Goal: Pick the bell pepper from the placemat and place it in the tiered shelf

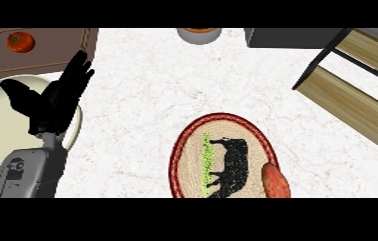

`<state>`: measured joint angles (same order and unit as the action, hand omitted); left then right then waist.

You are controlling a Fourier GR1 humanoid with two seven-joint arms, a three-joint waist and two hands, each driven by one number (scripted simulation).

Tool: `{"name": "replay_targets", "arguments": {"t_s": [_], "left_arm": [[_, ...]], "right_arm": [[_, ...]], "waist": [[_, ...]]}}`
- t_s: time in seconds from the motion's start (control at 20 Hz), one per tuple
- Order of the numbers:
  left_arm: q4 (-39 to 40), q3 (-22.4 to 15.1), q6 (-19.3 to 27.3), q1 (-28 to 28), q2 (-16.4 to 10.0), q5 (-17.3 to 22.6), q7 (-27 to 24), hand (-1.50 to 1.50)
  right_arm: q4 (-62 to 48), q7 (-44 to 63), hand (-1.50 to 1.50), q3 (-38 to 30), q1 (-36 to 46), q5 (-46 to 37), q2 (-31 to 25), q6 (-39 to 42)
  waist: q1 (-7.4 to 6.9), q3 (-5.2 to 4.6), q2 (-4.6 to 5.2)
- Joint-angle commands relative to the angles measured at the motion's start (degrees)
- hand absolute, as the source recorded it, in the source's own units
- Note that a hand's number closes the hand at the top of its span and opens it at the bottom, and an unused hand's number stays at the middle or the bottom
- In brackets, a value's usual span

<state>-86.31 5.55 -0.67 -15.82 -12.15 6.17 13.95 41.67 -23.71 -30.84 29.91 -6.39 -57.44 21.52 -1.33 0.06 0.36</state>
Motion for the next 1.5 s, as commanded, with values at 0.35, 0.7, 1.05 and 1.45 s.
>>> {"name": "replay_targets", "arguments": {"t_s": [0.35,0.7,1.05,1.45], "left_arm": [[-1.5,-1.1,0.8,0.5,1.4,-1.5,-0.7,0.0],[-0.2,-0.9,0.4,-1.3,1.1,-1.1,0.0,0.0],[0.7,0.1,0.1,0.2,1.4,-0.1,-0.9,0.0],[0.0,0.3,0.6,1.7,1.6,-0.3,-1.1,0.0]], "right_arm": [[-18.9,-7.3,-1.5,-1.4,11.2,-0.2,-7.8,4.7],[-26.0,-4.6,-1.5,-1.4,9.4,0.6,-16.6,22.0],[-27.8,-8.4,-1.5,-4.2,5.6,3.7,-19.7,27.4],[-22.7,-14.4,-1.5,-4.2,1.0,5.5,-18.8,31.6]], "waist": [[-0.37,0.07,0.1],[-0.65,0.26,0.53],[0.7,0.63,0.5],[2.36,0.81,-0.11]]}}
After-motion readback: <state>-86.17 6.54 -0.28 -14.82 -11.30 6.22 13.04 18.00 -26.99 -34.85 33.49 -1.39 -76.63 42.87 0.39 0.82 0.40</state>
